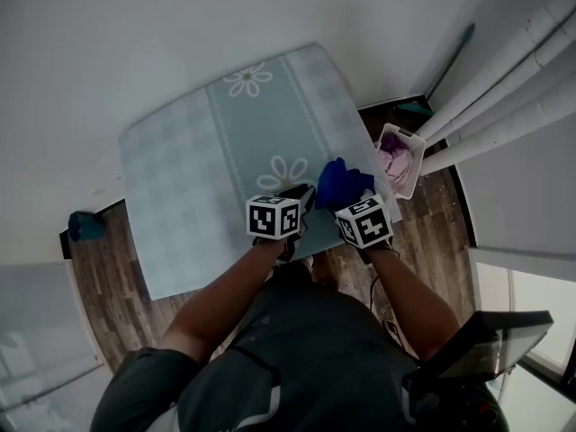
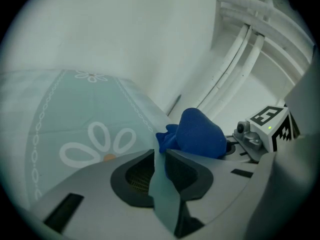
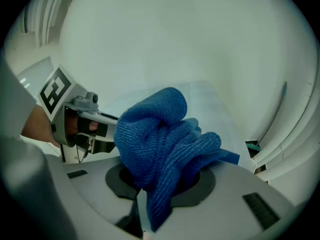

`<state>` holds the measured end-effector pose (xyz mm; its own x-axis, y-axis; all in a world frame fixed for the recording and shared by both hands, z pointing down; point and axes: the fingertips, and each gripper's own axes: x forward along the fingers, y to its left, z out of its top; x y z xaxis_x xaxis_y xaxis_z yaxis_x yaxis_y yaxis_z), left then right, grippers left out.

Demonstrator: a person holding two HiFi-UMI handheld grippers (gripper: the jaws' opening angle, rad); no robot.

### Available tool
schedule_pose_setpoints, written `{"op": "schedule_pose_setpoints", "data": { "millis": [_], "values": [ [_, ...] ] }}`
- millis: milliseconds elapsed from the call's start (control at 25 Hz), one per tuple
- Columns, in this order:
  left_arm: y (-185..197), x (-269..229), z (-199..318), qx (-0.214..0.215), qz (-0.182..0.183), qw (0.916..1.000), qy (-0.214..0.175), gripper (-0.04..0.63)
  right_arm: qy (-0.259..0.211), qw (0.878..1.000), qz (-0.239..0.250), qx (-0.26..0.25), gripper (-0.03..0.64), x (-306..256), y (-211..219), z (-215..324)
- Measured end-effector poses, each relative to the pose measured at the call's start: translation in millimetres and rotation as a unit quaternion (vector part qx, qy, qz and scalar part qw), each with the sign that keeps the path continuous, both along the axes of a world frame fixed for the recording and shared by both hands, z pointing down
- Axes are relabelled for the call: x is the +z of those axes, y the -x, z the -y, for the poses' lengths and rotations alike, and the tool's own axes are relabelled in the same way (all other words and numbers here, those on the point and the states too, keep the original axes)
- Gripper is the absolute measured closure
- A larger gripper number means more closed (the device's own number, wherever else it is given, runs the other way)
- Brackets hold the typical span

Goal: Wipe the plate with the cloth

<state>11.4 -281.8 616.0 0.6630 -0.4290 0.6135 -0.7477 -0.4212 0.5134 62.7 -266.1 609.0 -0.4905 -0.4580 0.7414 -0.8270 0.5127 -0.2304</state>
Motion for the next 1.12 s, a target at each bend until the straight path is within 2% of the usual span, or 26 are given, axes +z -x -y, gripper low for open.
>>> {"op": "schedule_pose_setpoints", "data": {
  "millis": [160,400,600,680,840,960,1120],
  "values": [
    [4.2,-22.8,1.5,-0.007,-0.024,0.9993,-0.029,0.525,0.014,1.000,0.011,-0.009,0.488,-4.8,9.5,-14.9],
    [12.6,-33.7,-7.3,-0.029,-0.042,0.9974,-0.050,0.525,0.018,0.999,0.046,-0.008,0.488,-16.9,11.7,-47.1],
    [20.8,-57.9,-16.8,-0.050,-0.065,0.9938,-0.076,0.525,0.002,0.997,0.076,-0.006,0.488,-33.2,9.7,-74.1],
    [21.2,-75.1,-19.5,-0.048,-0.071,0.9916,-0.097,0.526,-0.017,0.996,0.092,0.003,0.488,-45.6,4.0,-77.1],
    [21.6,-128.3,-28.3,-0.033,-0.071,0.9802,-0.182,0.554,-0.077,0.990,0.120,0.019,0.488,-85.0,-8.0,-80.7],
    [22.0,-156.1,-45.0,-0.020,-0.075,0.9720,-0.222,0.584,-0.120,0.982,0.139,0.036,0.488,-119.0,-17.9,-87.2],
    [27.1,-200.4,-69.7,-0.014,-0.041,0.9533,-0.299,0.586,-0.165,0.973,0.154,0.046,0.488,-159.6,-24.9,-101.8]
  ]
}}
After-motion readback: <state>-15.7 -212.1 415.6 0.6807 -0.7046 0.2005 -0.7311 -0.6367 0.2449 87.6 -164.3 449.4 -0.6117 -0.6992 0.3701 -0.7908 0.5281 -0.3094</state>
